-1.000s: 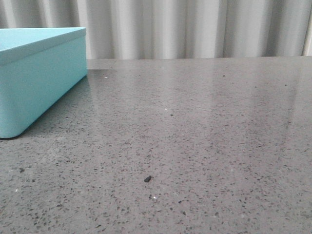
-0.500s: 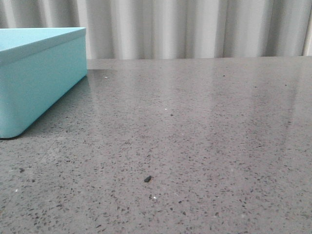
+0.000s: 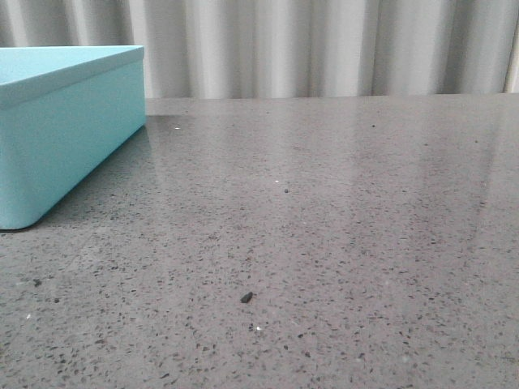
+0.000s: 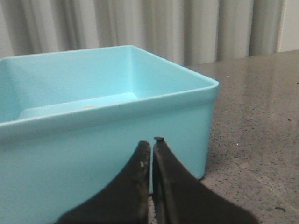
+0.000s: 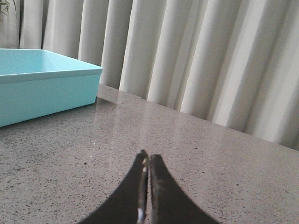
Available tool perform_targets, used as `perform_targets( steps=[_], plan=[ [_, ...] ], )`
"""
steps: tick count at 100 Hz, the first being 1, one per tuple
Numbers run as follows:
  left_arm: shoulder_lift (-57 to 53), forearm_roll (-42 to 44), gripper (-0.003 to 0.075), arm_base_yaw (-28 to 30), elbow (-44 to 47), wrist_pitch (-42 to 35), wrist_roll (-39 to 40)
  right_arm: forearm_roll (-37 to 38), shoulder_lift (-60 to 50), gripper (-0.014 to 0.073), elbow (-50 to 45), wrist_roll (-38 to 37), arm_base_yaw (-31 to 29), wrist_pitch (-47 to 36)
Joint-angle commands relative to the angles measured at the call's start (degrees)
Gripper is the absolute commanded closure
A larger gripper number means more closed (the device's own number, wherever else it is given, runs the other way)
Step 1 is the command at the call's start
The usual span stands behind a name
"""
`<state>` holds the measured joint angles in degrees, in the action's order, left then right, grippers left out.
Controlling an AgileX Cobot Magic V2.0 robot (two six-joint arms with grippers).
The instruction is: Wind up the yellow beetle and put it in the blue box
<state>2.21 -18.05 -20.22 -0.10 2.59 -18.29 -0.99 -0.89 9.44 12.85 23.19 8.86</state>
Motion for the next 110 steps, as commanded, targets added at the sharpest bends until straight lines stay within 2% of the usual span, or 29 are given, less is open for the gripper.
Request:
perform_targets(
  steps=[1,20,43,68,95,110],
  plan=[
    [0.30,1.60,0.0741,0.78,1.56,-2.59,0.21,0.35,-0.70,0.0636,1.51,0.72,-0.10,-4.05],
    [-4.53,1.71,0.0741,6.65,1.56,-1.12,0.21,0.35,-0.70,0.0636,1.51,0.72,-0.10,-1.49],
    [-4.21,2.64,0.0741,12.16,1.56,-0.62,0.21,0.35,-0.70,0.0636,-0.27,0.72,-0.10,-1.99],
    [-4.21,7.17,0.0741,12.65,1.56,0.45,0.21,0.35,-0.70,0.0636,-1.18,0.72,-0.10,-5.13],
    [-4.21,10.88,0.0741,12.65,1.56,12.94,0.21,0.35,-0.70,0.0636,-1.18,0.72,-0.10,-5.36],
    [-4.21,10.88,0.0741,12.65,1.56,14.24,0.21,0.35,-0.70,0.0636,-1.18,0.72,-0.10,-5.57]
  ],
)
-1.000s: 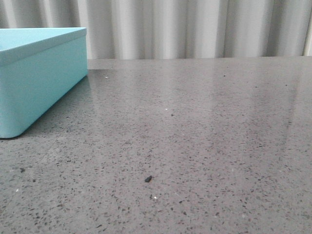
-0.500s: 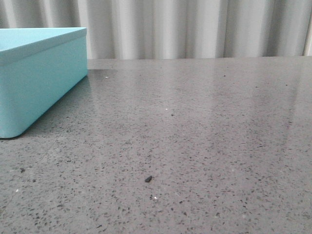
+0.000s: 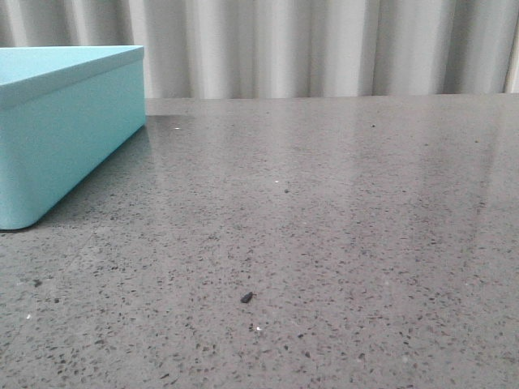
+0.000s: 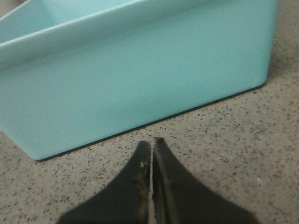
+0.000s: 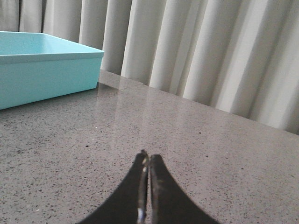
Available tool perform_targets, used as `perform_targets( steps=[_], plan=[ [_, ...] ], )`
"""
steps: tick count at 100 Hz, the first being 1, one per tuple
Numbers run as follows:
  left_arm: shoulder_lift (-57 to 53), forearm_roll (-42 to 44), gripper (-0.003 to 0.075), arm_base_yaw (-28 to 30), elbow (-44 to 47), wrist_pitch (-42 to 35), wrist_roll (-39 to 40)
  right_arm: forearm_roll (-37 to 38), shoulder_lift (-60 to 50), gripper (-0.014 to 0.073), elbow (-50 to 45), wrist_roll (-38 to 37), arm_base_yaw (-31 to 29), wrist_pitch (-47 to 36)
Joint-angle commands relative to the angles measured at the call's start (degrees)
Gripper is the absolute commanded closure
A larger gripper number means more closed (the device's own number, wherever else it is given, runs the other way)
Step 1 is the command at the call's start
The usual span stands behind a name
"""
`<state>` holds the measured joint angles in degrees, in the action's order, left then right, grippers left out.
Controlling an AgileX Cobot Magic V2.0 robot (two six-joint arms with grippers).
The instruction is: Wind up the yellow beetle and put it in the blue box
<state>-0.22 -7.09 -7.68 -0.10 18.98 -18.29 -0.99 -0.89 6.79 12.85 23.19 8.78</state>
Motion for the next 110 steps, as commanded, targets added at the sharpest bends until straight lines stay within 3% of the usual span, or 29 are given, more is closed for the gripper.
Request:
perform_targets(
  steps=[1,110],
  plan=[
    [-1.78,-0.09,0.0741,0.11,1.56,-2.15,0.21,0.35,-0.70,0.0636,1.48,0.72,-0.10,-5.48],
    [-1.78,-0.09,0.0741,0.11,1.56,-1.83,0.21,0.48,-0.70,0.0636,-1.52,0.72,-0.10,-5.33]
  ],
)
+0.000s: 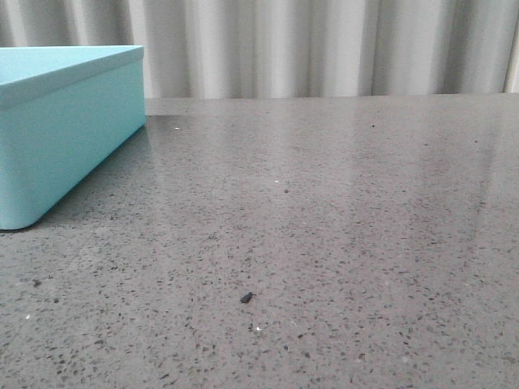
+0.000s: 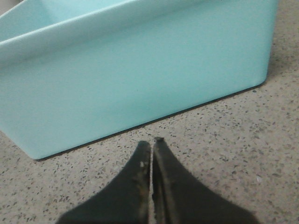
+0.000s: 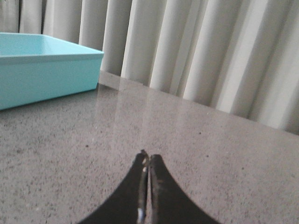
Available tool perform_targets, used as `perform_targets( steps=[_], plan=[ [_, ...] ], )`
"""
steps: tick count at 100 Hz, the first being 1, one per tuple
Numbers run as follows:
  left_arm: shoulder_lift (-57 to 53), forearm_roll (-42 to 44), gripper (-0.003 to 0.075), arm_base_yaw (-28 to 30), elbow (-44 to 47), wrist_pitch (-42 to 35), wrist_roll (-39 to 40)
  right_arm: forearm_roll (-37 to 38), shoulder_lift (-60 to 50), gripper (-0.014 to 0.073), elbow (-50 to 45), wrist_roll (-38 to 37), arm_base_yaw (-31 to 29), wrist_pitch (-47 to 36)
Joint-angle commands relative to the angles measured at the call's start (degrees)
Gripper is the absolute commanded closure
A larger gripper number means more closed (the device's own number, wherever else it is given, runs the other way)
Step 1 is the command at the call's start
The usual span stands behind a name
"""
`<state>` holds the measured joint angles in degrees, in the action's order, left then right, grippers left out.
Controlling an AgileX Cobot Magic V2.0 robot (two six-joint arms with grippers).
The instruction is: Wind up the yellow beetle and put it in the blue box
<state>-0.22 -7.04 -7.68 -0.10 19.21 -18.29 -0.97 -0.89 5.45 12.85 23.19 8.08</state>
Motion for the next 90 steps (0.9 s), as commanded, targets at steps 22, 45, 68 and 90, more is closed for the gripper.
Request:
perform_targets(
  steps=[22,45,68,90],
  plan=[
    [-1.78,-0.14,0.0741,0.11,1.56,-2.07,0.21,0.46,-0.70,0.0636,-7.14,0.72,-0.10,-7.58],
    [-1.78,-0.14,0.0741,0.11,1.56,-2.07,0.21,4.58,-0.70,0.0636,-7.35,0.72,-0.10,-5.58],
    [-1.78,-0.14,0.0741,0.11,1.56,-2.07,0.21,7.14,-0.70,0.0636,-7.35,0.72,-0.10,0.03],
    [-1.78,-0.14,0.0741,0.11,1.56,-2.07,0.21,8.30,-0.70,0.0636,-7.35,0.72,-0.10,4.48]
  ],
)
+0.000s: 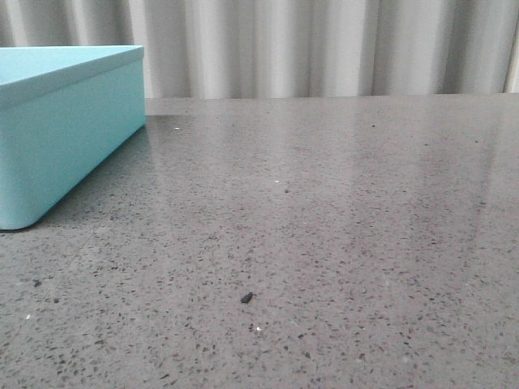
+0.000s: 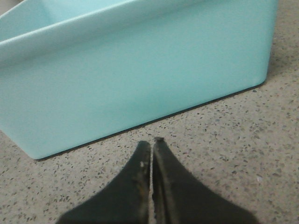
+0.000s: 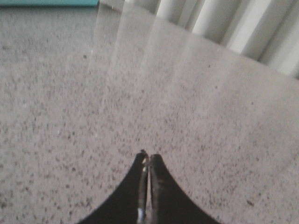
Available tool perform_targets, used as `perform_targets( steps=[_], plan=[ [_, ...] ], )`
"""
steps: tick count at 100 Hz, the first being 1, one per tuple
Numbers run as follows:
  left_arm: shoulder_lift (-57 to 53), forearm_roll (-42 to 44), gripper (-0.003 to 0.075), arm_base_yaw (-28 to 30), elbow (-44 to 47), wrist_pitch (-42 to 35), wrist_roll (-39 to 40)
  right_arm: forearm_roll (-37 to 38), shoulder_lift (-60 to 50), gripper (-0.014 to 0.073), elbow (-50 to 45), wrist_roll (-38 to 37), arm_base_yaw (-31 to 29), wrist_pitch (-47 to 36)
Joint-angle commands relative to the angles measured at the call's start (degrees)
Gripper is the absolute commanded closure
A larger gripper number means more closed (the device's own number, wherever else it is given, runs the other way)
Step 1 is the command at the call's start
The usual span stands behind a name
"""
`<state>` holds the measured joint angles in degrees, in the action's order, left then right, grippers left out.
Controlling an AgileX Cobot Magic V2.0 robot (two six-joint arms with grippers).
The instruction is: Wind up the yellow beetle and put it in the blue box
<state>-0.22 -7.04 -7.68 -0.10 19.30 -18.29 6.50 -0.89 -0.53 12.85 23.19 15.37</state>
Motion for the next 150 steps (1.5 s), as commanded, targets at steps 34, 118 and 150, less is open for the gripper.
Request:
perform_targets(
  steps=[34,118,150],
  plan=[
    [-1.78,-0.14,0.0741,0.11,1.56,-2.15,0.21,0.83,-0.70,0.0636,-1.37,0.72,-0.10,-2.09],
    [-1.78,-0.14,0.0741,0.11,1.56,-2.15,0.21,0.95,-0.70,0.0636,-1.24,0.72,-0.10,3.31],
    [-1.78,-0.14,0.0741,0.11,1.56,-2.15,0.21,0.95,-0.70,0.0636,-1.24,0.72,-0.10,3.31]
  ],
)
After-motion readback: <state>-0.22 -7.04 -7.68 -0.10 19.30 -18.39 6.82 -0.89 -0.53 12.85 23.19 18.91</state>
